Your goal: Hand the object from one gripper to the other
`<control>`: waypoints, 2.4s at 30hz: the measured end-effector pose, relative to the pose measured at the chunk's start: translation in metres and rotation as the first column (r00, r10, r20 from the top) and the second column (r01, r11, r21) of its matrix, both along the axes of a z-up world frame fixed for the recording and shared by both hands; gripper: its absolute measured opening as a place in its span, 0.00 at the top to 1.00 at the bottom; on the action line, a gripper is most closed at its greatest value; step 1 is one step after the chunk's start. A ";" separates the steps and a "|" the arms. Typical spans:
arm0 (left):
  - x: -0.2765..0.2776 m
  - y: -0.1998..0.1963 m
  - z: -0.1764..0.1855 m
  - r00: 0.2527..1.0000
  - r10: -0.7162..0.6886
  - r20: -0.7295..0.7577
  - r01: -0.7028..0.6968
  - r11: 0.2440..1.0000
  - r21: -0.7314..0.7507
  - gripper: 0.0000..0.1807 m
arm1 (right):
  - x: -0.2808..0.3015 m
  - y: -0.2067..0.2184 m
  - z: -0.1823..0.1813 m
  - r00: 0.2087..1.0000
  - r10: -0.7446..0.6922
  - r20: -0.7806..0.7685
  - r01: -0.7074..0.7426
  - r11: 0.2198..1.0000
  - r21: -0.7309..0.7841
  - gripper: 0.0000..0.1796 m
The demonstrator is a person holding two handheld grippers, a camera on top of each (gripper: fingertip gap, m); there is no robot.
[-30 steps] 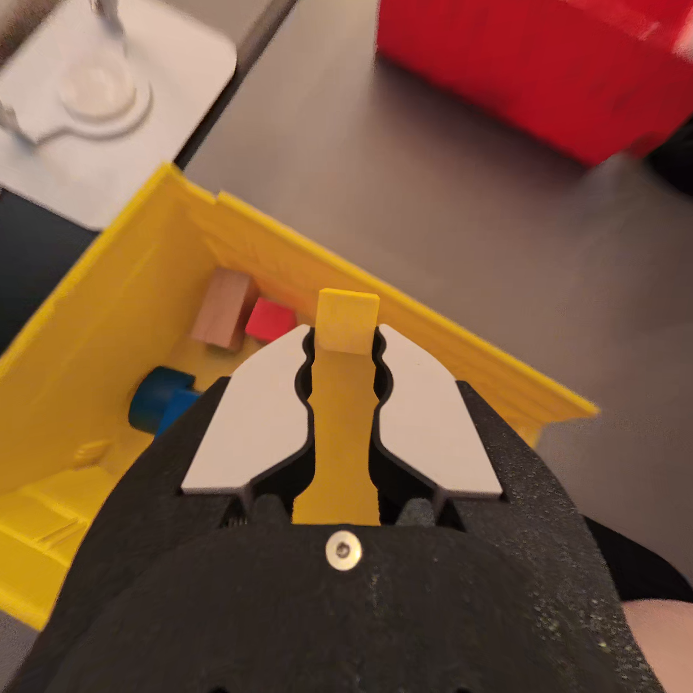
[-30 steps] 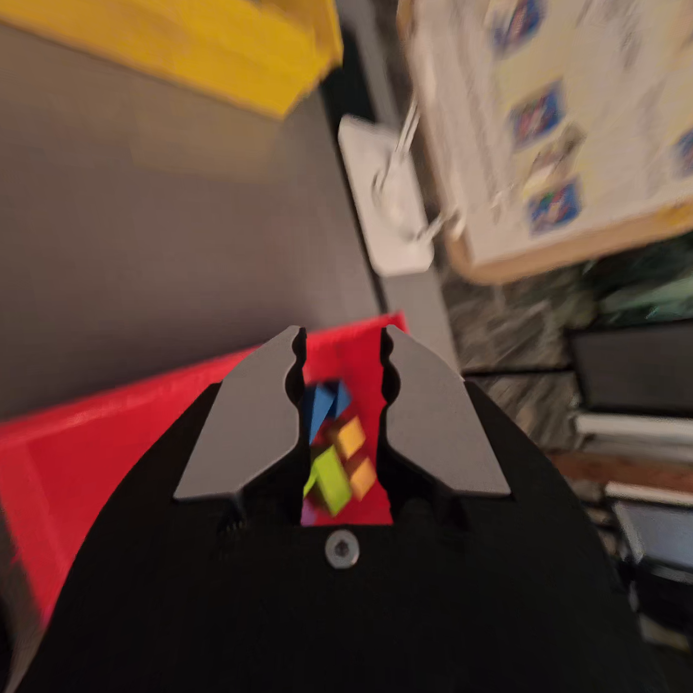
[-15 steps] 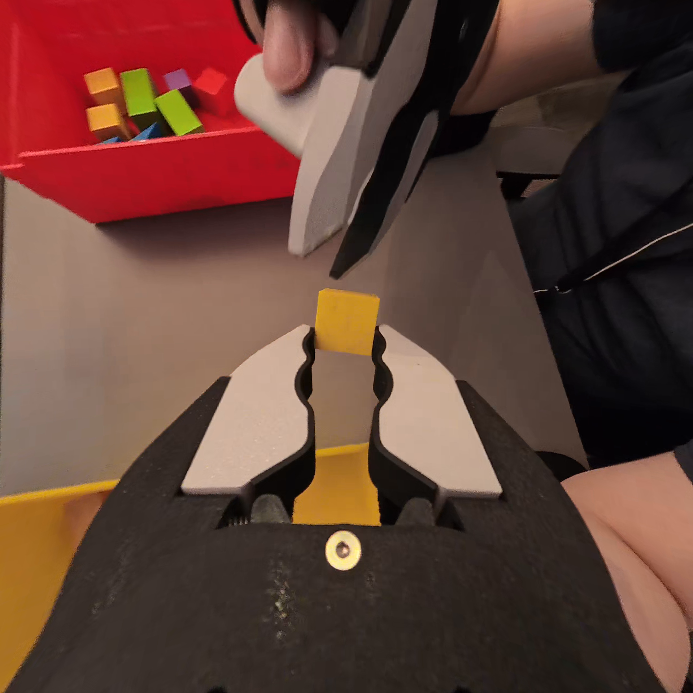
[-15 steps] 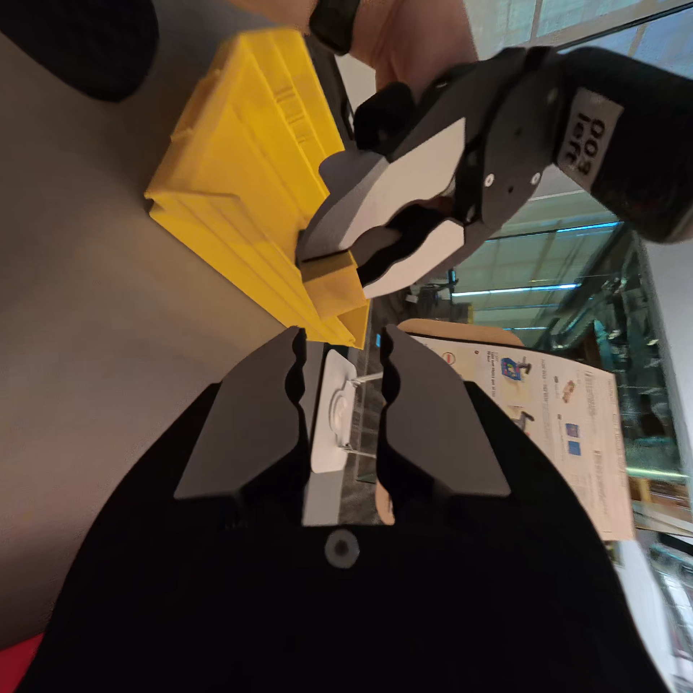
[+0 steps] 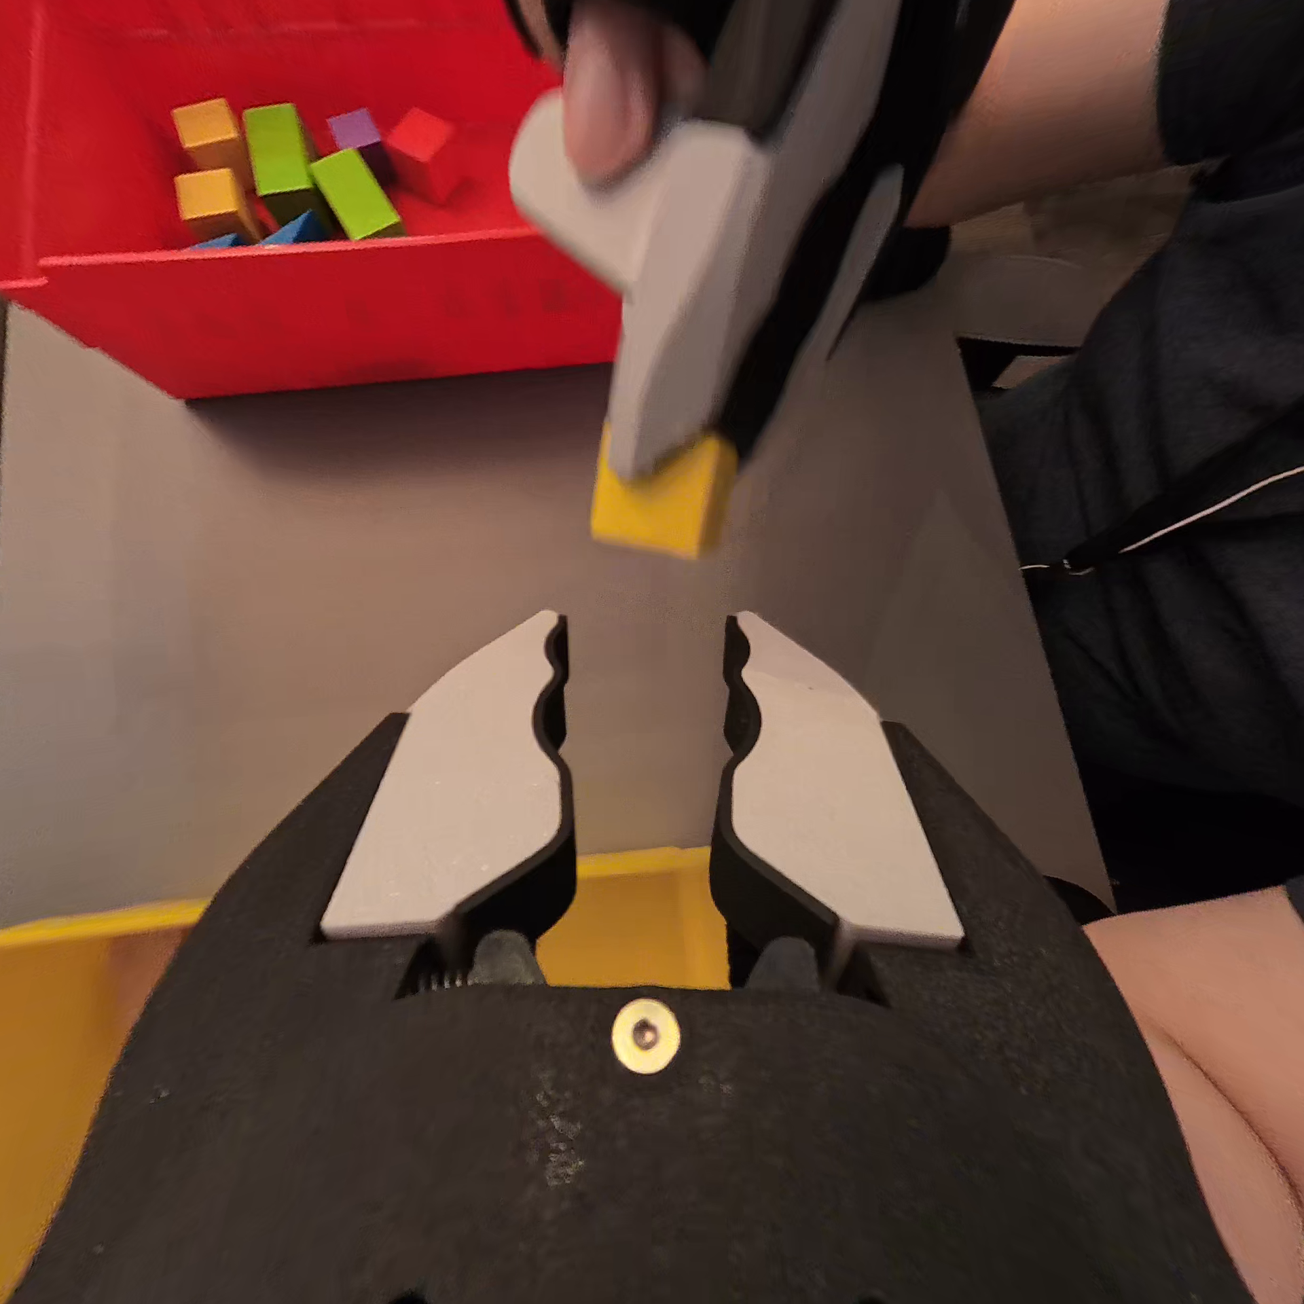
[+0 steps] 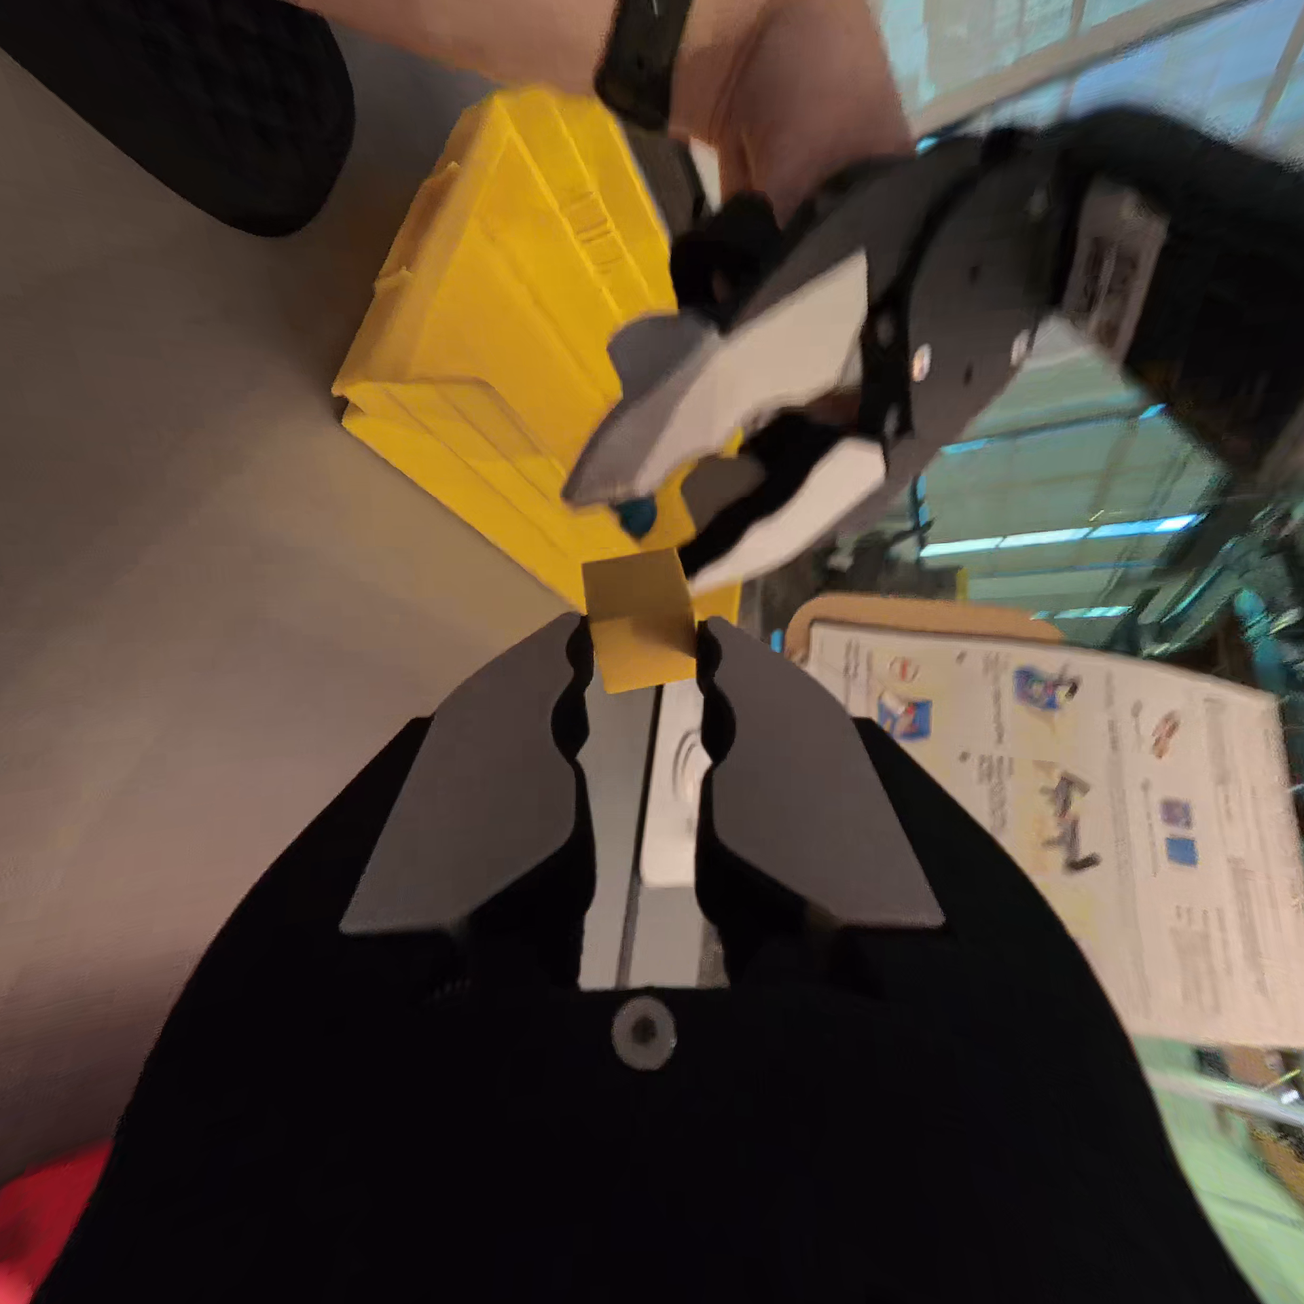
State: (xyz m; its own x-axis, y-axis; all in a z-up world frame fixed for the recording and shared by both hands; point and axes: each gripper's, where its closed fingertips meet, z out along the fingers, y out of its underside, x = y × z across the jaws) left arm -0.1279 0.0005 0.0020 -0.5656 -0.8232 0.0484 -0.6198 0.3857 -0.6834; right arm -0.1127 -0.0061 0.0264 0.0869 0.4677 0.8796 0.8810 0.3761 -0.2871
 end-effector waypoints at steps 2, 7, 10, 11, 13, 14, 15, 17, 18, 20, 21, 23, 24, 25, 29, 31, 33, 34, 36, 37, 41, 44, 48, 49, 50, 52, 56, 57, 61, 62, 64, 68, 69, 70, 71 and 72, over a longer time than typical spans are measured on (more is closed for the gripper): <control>-0.002 0.010 0.002 0.999 0.043 0.013 -0.043 0.999 0.010 0.75 | 0.044 0.002 0.000 0.989 -0.149 0.010 0.149 0.980 -0.129 0.84; -0.010 0.018 0.007 0.997 0.075 0.021 -0.076 0.997 0.016 0.76 | 0.177 -0.029 -0.044 0.857 -0.515 -0.024 0.381 0.663 -0.644 0.84; -0.014 0.019 0.000 0.998 0.067 -0.006 -0.066 0.996 0.051 0.76 | 0.233 -0.046 -0.091 0.757 -0.642 0.122 0.479 0.419 -0.771 0.84; -0.014 0.019 -0.001 0.998 0.067 -0.012 -0.066 0.996 0.059 0.76 | 0.249 -0.050 -0.104 0.719 -0.673 0.175 0.516 0.347 -0.783 0.84; -0.014 0.018 -0.002 0.997 0.069 -0.019 -0.068 0.996 0.059 0.77 | 0.268 -0.052 -0.121 0.660 -0.714 0.235 0.545 0.239 -0.804 0.84; -0.014 0.017 -0.002 0.997 0.068 -0.019 -0.067 0.996 0.056 0.77 | 0.272 -0.052 -0.128 0.652 -0.717 0.246 0.542 0.215 -0.812 0.84; -0.014 0.018 -0.002 0.998 0.068 -0.018 -0.067 0.996 0.055 0.77 | 0.274 -0.052 -0.135 0.653 -0.713 0.256 0.540 0.202 -0.817 0.84; -0.014 0.020 -0.002 0.997 0.077 -0.017 -0.076 0.996 0.055 0.77 | 0.277 -0.052 -0.147 0.654 -0.701 0.285 0.539 0.167 -0.825 0.83; -0.014 0.022 -0.002 0.996 0.085 -0.019 -0.084 0.995 0.055 0.77 | 0.277 -0.052 -0.152 0.654 -0.695 0.299 0.538 0.149 -0.830 0.83; -0.016 0.028 -0.002 0.994 0.108 -0.015 -0.107 0.993 0.054 0.77 | 0.280 -0.052 -0.160 0.643 -0.690 0.333 0.556 0.121 -0.823 0.83; -0.016 0.032 -0.001 0.992 0.125 -0.010 -0.124 0.991 0.052 0.77 | 0.282 -0.052 -0.164 0.634 -0.688 0.354 0.567 0.102 -0.817 0.83; -0.019 0.042 0.002 0.985 0.173 0.004 -0.173 0.984 0.050 0.77 | 0.286 -0.053 -0.170 0.619 -0.684 0.387 0.587 0.075 -0.806 0.83; -0.021 0.050 0.003 0.978 0.207 0.008 -0.207 0.977 0.053 0.77 | 0.286 -0.053 -0.173 0.616 -0.684 0.391 0.583 0.062 -0.810 0.83; -0.023 0.058 0.003 0.969 0.246 0.011 -0.247 0.967 0.060 0.77 | 0.286 -0.052 -0.175 0.613 -0.686 0.392 0.581 0.055 -0.812 0.83; -0.036 0.088 0.001 0.925 0.381 -0.007 -0.380 0.923 0.060 0.78 | 0.285 -0.048 -0.177 0.605 -0.694 0.391 0.581 0.049 -0.812 0.83; -0.041 0.101 0.001 0.901 0.434 -0.005 -0.433 0.899 0.057 0.78 | 0.285 -0.048 -0.178 0.605 -0.692 0.394 0.585 0.050 -0.809 0.82; -0.046 0.116 0.000 0.866 0.499 -0.010 -0.498 0.865 0.068 0.78 | 0.285 -0.047 -0.177 0.606 -0.695 0.387 0.583 0.056 -0.811 0.82; -0.048 0.123 -0.002 0.849 0.528 -0.011 -0.526 0.847 0.074 0.78 | 0.284 -0.047 -0.175 0.606 -0.697 0.384 0.581 0.058 -0.812 0.82; -0.052 0.138 -0.006 0.810 0.586 -0.018 -0.582 0.807 0.097 0.78 | 0.284 -0.046 -0.168 0.604 -0.708 0.366 0.582 0.077 -0.810 0.82; -0.053 0.145 -0.010 0.790 0.613 -0.028 -0.607 0.787 0.108 0.79 | 0.282 -0.046 -0.163 0.609 -0.713 0.349 0.574 0.092 -0.813 0.82; -0.054 0.171 -0.034 0.716 0.693 -0.087 -0.678 0.720 0.152 0.79 | 0.277 -0.043 -0.136 0.624 -0.730 0.279 0.579 0.192 -0.792 0.81; -0.046 0.181 -0.059 0.685 0.711 -0.159 -0.697 0.703 0.143 0.80 | 0.275 -0.041 -0.119 0.632 -0.737 0.242 0.595 0.261 -0.760 0.81; -0.028 0.196 -0.088 0.586 0.774 -0.239 -0.777 0.620 0.105 0.83 | 0.270 -0.038 -0.109 0.650 -0.729 0.215 0.597 0.314 -0.739 0.81; -0.023 0.197 -0.092 0.559 0.787 -0.259 -0.800 0.595 0.080 0.83 | 0.269 -0.038 -0.109 0.651 -0.728 0.213 0.595 0.315 -0.740 0.81; -0.018 0.199 -0.097 0.532 0.799 -0.279 -0.821 0.568 0.060 0.83 | 0.270 -0.038 -0.110 0.649 -0.729 0.216 0.597 0.312 -0.739 0.81; -0.014 0.202 -0.107 0.477 0.822 -0.313 -0.856 0.514 0.045 0.82 | 0.272 -0.038 -0.112 0.642 -0.732 0.228 0.606 0.302 -0.736 0.81; -0.013 0.210 -0.116 0.409 0.847 -0.339 -0.897 0.441 0.019 0.81 | 0.273 -0.039 -0.115 0.638 -0.731 0.241 0.610 0.289 -0.738 0.81; -0.011 0.211 -0.115 0.400 0.849 -0.347 -0.907 0.421 -0.016 0.80 | 0.273 -0.039 -0.115 0.638 -0.731 0.242 0.610 0.288 -0.738 0.81; -0.009 0.217 -0.115 0.355 0.865 -0.354 -0.931 0.362 -0.050 0.79 | 0.273 -0.039 -0.117 0.636 -0.729 0.255 0.616 0.279 -0.737 0.81; -0.010 0.218 -0.116 0.346 0.871 -0.347 -0.934 0.356 -0.039 0.79 | 0.274 -0.039 -0.117 0.634 -0.729 0.258 0.617 0.276 -0.737 0.81; -0.008 0.218 -0.119 0.338 0.872 -0.353 -0.937 0.348 -0.035 0.79 | 0.274 -0.039 -0.117 0.631 -0.731 0.262 0.622 0.274 -0.734 0.81; -0.004 0.218 -0.123 0.318 0.884 -0.344 -0.942 0.336 -0.008 0.77 | 0.275 -0.041 -0.118 0.627 -0.731 0.271 0.626 0.265 -0.733 0.81; -0.003 0.219 -0.125 0.312 0.889 -0.336 -0.943 0.333 0.007 0.77 | 0.275 -0.041 -0.119 0.626 -0.730 0.274 0.627 0.263 -0.734 0.81; -0.004 0.220 -0.127 0.301 0.894 -0.332 -0.944 0.329 0.029 0.77 | 0.275 -0.041 -0.119 0.626 -0.729 0.275 0.627 0.262 -0.733 0.81; -0.006 0.221 -0.130 0.291 0.898 -0.331 -0.943 0.327 0.058 0.76 | 0.275 -0.041 -0.119 0.626 -0.729 0.277 0.628 0.261 -0.733 0.81; -0.008 0.222 -0.132 0.285 0.900 -0.331 -0.941 0.328 0.084 0.76 | 0.275 -0.041 -0.119 0.627 -0.728 0.277 0.628 0.261 -0.733 0.81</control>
